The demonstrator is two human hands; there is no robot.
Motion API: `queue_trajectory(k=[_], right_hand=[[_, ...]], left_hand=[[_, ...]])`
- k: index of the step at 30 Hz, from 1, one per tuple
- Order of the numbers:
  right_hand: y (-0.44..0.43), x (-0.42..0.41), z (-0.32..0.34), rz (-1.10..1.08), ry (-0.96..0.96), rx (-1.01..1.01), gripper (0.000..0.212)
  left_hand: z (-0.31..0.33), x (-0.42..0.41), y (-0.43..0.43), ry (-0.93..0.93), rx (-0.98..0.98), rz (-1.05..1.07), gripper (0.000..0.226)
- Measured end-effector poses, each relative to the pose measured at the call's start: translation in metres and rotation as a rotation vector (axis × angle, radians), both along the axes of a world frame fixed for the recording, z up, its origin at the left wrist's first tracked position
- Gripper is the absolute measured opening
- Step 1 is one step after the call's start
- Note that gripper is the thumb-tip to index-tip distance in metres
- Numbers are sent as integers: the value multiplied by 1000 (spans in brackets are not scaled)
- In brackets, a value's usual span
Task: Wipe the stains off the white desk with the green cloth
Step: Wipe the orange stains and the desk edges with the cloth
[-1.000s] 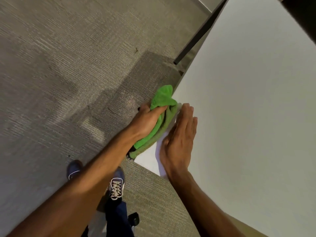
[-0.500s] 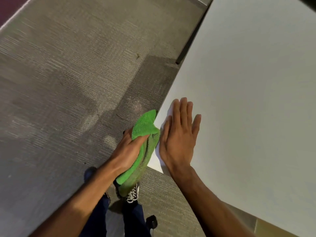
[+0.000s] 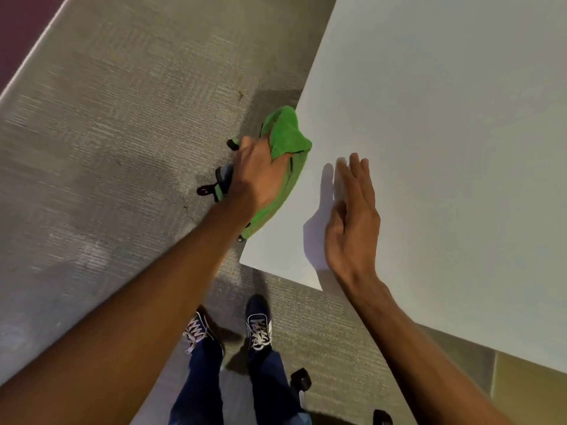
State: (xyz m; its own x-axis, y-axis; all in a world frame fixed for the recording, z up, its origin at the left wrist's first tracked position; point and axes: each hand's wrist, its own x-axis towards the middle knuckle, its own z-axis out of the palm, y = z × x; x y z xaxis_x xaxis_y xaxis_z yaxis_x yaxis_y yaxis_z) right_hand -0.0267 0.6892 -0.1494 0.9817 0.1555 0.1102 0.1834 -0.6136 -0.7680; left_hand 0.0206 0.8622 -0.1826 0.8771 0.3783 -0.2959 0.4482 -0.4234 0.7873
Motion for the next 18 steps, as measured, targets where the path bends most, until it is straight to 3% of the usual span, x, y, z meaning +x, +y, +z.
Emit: queue_trajectory(k=[5, 9, 12, 14, 18], right_hand=[[-29, -39, 7, 11, 30, -58, 58], [-49, -67, 16, 2, 48, -42, 56], [-59, -79, 25, -91, 85, -41, 52], [-66, -82, 33, -119, 81, -44, 53], [-84, -83, 43, -196, 92, -40, 56]], left_hand=[[15, -56, -16, -332, 312, -311, 69], [32, -92, -36, -194, 653, -644, 98], [36, -117, -67, -215, 853, -895, 104], [33, -117, -83, -259, 878, -950, 98], [27, -86, -102, -168, 920, -935, 104]])
